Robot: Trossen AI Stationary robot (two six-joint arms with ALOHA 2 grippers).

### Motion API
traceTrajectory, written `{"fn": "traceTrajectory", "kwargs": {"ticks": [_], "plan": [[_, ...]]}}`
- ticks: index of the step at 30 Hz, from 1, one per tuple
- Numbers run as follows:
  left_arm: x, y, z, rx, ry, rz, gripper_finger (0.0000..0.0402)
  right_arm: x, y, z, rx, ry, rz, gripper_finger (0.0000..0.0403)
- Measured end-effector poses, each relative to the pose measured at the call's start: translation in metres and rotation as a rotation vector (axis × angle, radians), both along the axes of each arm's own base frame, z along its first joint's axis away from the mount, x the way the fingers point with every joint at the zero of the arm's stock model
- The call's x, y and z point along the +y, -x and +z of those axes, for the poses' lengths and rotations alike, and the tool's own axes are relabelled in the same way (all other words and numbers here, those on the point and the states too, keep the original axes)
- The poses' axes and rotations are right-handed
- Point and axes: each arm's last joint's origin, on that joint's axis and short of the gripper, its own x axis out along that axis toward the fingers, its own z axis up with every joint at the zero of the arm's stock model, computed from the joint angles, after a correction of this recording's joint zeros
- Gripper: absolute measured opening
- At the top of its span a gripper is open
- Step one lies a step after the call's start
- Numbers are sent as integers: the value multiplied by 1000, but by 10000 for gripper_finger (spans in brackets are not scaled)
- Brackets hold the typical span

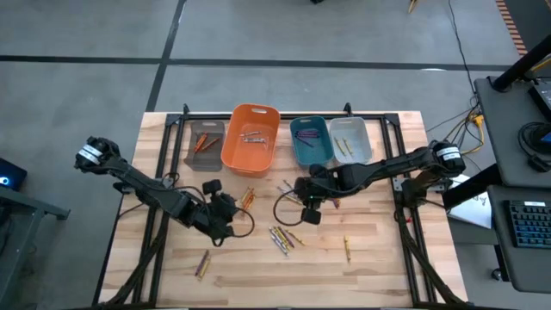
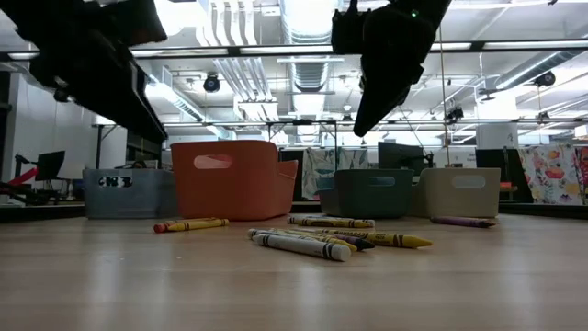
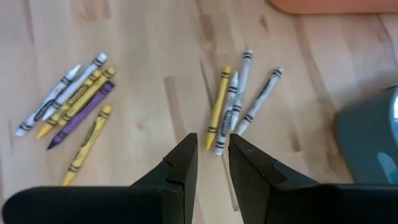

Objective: Sort crayons
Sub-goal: Put the yellow crayon into the white bin

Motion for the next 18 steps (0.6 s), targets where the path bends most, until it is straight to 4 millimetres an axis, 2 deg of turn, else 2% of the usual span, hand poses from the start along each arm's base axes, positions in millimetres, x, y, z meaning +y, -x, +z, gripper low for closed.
{"fn": "traceTrajectory", "kwargs": {"ticks": [5,12,18], "plan": [[13,-4,-18,-71,-35,-8,128,1,0,0,-4,-6,-25,90],[38,-1,-44,-150,-13,80,128,1,0,-3,-8,-4,-40,92],[48,5,-57,-277,36,118,128,0,2,-8,-4,29,-76,82]]}}
